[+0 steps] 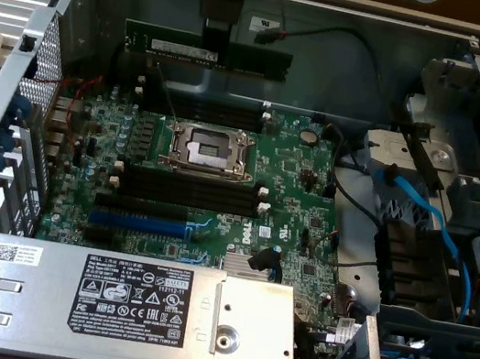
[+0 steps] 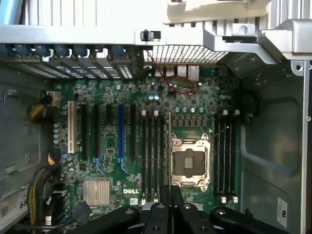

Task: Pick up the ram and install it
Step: 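Insert the ram into the slot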

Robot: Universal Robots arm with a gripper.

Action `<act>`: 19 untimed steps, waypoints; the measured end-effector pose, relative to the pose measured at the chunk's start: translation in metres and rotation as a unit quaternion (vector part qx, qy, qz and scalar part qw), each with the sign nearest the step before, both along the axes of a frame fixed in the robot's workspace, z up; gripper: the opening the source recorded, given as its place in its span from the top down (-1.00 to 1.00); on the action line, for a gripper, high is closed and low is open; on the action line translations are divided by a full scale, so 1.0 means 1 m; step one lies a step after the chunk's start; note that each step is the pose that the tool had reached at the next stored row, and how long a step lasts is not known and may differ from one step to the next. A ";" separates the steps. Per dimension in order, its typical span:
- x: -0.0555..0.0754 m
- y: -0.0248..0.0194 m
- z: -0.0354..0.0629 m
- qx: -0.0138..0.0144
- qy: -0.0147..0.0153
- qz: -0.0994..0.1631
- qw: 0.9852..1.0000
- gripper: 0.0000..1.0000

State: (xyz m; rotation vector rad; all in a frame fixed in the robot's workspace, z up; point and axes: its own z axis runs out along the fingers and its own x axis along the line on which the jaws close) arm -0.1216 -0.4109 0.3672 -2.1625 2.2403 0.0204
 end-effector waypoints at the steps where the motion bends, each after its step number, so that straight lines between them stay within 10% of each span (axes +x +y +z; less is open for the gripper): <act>1: 0.000 0.0000 -0.0011 0.000 0.000 -0.003 1.000 0.76; 19: 0.003 -0.0003 -0.0171 -0.008 0.000 -0.006 1.000 0.76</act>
